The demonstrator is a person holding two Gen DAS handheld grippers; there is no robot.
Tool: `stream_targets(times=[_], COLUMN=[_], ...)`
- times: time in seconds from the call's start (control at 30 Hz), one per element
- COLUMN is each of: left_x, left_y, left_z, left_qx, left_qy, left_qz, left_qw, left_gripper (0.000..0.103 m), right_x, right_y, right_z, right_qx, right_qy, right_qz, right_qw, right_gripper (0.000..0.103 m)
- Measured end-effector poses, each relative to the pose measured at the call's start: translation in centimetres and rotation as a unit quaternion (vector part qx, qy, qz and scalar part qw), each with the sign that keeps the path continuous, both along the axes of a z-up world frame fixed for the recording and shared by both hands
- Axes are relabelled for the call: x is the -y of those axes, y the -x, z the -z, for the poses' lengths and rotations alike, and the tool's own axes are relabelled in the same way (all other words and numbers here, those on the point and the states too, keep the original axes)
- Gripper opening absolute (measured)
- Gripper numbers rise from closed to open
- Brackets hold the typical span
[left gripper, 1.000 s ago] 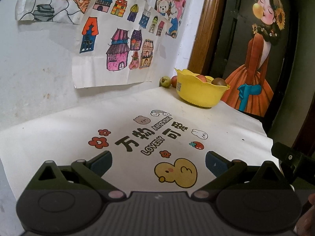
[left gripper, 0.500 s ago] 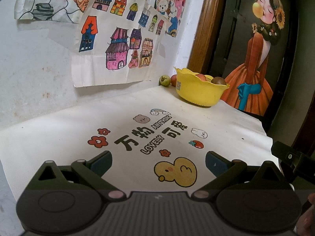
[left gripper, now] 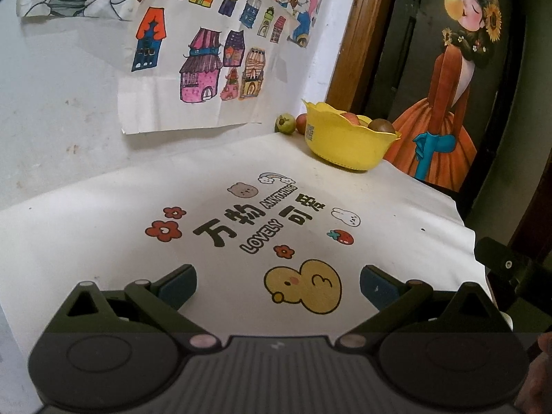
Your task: Organize fruits
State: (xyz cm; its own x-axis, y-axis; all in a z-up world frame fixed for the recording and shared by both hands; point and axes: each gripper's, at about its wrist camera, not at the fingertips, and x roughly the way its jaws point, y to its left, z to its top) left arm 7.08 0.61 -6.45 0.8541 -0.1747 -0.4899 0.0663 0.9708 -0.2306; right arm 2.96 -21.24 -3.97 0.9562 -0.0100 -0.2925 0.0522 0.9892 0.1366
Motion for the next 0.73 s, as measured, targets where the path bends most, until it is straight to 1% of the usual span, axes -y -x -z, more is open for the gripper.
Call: stream_targets(times=[0.73], left_x=[0.09], left_y=[0.05], left_z=[0.01], left_qx=[0.001], left_qy=[0.000], left_qz=[0.004], left_qw=[1.0000], left_gripper=[0.103], right_x=[-0.03], right_y=[-0.05], right_z=[-0.03], right_qx=[-0.001], right_qy=[0.000], right_qz=[0.001], right_qw=[1.000], right_gripper=[0.102])
